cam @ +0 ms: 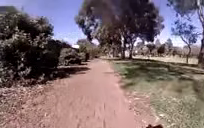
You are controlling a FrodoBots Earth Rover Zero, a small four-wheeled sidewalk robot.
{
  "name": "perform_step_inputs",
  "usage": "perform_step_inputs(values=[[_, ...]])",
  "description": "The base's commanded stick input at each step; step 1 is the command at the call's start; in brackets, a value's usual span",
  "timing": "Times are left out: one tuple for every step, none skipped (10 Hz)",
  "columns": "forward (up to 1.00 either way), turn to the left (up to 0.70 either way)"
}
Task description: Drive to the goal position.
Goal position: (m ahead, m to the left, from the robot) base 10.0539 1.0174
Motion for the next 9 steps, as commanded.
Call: perform_step_inputs(values=[[0.70, 0.00], [0.70, 0.00], [0.70, 0.00], [0.70, 0.00], [0.70, 0.00], [0.70, 0.00], [0.70, 0.00], [0.70, 0.00], [0.70, 0.00]])
